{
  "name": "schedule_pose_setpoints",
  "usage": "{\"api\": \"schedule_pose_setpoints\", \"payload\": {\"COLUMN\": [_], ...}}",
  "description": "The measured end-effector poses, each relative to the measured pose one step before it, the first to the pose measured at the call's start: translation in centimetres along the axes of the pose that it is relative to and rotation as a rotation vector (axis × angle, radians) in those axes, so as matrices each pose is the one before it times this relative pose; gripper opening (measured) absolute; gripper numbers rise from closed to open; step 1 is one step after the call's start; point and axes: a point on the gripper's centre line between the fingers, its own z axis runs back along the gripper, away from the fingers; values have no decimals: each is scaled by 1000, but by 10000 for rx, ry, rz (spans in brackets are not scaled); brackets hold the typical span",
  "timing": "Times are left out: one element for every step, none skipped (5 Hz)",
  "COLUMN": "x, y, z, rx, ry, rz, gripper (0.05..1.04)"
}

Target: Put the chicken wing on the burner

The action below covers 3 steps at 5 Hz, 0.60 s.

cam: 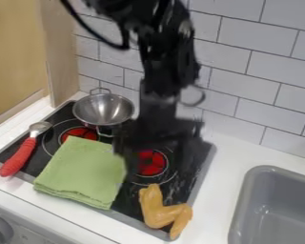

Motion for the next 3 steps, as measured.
{"api": "schedule_pose_setpoints", "payload": {"x": [1027, 2215, 1038], "y": [-840, -258, -370], "z": [2208, 2200, 399], "rx": [-244, -480, 226], "ry": [5, 209, 223], "rz": [-142, -1294, -2070], "gripper": [998, 998, 998]}}
